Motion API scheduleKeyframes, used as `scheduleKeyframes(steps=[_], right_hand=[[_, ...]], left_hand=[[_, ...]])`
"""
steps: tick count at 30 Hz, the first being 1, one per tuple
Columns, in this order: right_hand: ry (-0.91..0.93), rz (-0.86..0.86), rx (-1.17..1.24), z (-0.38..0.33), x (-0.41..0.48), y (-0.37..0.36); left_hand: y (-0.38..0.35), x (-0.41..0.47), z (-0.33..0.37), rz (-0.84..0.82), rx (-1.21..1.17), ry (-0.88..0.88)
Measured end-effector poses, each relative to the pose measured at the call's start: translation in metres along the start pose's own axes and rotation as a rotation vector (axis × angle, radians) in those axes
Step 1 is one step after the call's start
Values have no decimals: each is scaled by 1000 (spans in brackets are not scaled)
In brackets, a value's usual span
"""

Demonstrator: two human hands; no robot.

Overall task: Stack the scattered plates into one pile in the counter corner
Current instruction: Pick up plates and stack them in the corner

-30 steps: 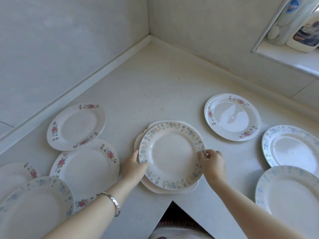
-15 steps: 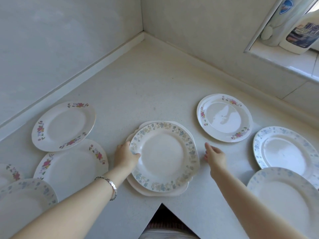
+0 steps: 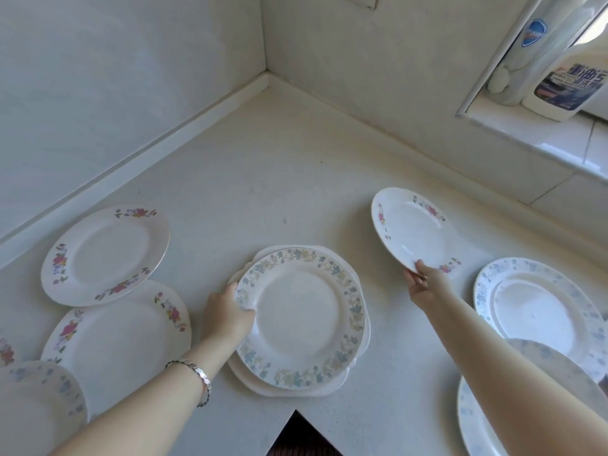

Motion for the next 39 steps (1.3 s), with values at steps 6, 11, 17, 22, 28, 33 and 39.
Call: scheduleKeyframes(steps=[6,11,17,22,28,33,39], right_hand=[[-53,-309,-134,8,-65,3],[-117,-473,-476,39,-95,11],[-125,-452,-814,78,-108,15],[-27,-368,-1164,86,-112,17],[-6,-264,-1546,94,-107,23],[62,-154,-1937,88,-105,14],[221,-151,-1663,88,-93,4]], left_hand=[[5,-6,5,55,94,-45],[24,-32,30,72,-561,-239],[17,-32,5,-144,-79,-138],[11,-40,-22,-122,33,-75],[12,-38,-25,-86,174,-103],[11,-32,-13,0,316,-144],[2,-31,-10,36,231,-154]])
Point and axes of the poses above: each hand's wrist, its own x-axis towards the middle knuckle, its own y-axis out of the back of the hand, z = x × y, the point moved 5 cm from there along x, towards the middle knuckle, and after that the axes turned 7 degrees about -z, right-handed, at the moved point
